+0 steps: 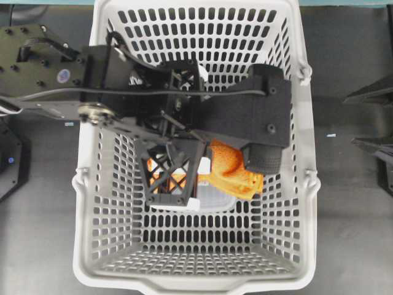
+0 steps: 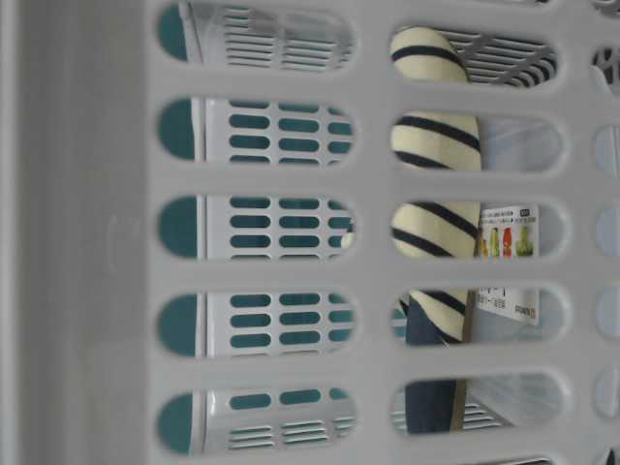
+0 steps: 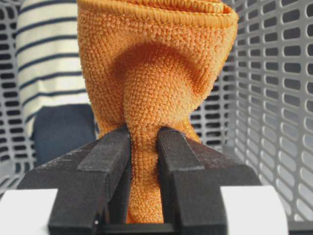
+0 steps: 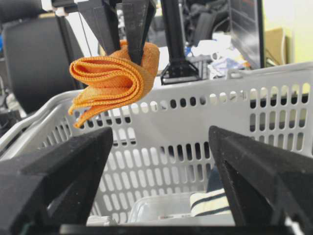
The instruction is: Pick up the orange cloth from the shopping basket with the left arm.
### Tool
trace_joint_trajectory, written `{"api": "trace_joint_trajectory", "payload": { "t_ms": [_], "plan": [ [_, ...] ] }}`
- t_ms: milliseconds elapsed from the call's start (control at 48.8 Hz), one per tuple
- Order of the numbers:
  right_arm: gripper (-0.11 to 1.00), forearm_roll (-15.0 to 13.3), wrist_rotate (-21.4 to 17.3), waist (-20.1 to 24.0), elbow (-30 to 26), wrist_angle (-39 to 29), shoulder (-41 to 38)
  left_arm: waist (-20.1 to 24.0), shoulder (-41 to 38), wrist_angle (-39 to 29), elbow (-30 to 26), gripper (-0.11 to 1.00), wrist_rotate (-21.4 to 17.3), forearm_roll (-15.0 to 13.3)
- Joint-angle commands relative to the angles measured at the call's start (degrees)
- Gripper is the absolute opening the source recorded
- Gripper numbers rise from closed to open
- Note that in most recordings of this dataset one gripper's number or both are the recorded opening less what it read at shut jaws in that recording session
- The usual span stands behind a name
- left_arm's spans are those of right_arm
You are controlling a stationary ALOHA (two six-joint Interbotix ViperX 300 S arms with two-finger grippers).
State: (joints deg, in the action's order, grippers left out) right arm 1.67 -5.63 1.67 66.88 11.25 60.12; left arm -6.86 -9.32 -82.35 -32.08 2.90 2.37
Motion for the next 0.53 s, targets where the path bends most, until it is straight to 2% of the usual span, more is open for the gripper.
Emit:
{"api": "trace_joint_trajectory", "payload": {
  "t_ms": [0, 512],
  "plan": [
    [0.76, 0.2, -0.1, 0.0, -0.3, 0.2, -0.2, 0.6, 1.0, 0.1, -1.7, 0.13, -0.1, 0.2],
    [0.76, 0.2, -0.1, 0.0, -0.3, 0.3, -0.1, 1.1, 1.2, -0.2, -1.2, 0.13, 0.0, 0.2]
  ]
}}
